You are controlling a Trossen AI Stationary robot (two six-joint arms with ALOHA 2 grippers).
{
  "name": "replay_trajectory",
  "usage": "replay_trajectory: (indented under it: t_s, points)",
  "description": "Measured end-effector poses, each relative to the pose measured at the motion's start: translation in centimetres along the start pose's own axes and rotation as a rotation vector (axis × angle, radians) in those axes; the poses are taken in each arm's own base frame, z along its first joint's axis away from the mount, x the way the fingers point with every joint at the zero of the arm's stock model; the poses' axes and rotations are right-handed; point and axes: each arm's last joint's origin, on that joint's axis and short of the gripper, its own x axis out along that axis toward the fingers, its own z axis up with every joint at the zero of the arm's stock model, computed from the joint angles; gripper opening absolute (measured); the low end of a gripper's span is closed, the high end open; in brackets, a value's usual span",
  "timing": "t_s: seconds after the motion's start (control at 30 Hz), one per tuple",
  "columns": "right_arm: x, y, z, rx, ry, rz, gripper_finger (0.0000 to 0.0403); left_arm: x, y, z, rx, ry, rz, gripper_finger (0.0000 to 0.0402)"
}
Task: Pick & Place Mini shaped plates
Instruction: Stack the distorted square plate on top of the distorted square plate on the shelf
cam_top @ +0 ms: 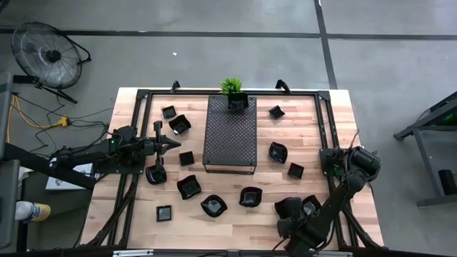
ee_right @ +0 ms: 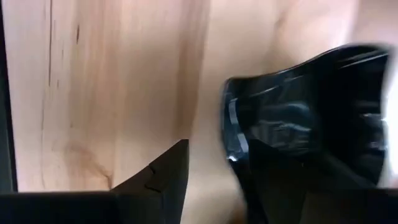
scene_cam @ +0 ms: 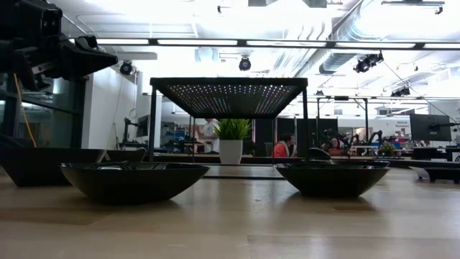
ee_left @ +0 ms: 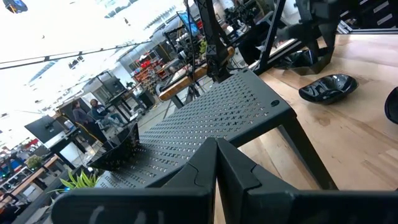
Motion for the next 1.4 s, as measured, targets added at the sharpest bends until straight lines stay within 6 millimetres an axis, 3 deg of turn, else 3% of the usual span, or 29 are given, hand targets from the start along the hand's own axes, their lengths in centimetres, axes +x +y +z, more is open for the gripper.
replay_trajectory:
  t_s: [0.47, 0.77, 1.13, 1.4]
  points:
    - [0.6, -0.2, -0.2, -0.006, 0.011, 0.001, 0.0151, 0.0, 0.0, 0.0, 0.000, -0.001, 0.000, 0.0001]
    - [-0.7, -0.1, 0.1, -0.007, 0.021, 0.006, 0.0114, 0.0, 0.0, 0.0, 0.000, 0.000, 0.000, 0.0001]
    - [-0.7, -0.1, 0.1, -0.027, 0.022, 0.005, 0.0079, 0.0, 0.0, 0.0, 0.000, 0.000, 0.000, 0.0001]
    - [-0.7, -0.1, 0.1, -0.046, 0.024, 0.008, 0.0021, 0.0, 0.0, 0.0, 0.000, 0.000, 0.000, 0.0001]
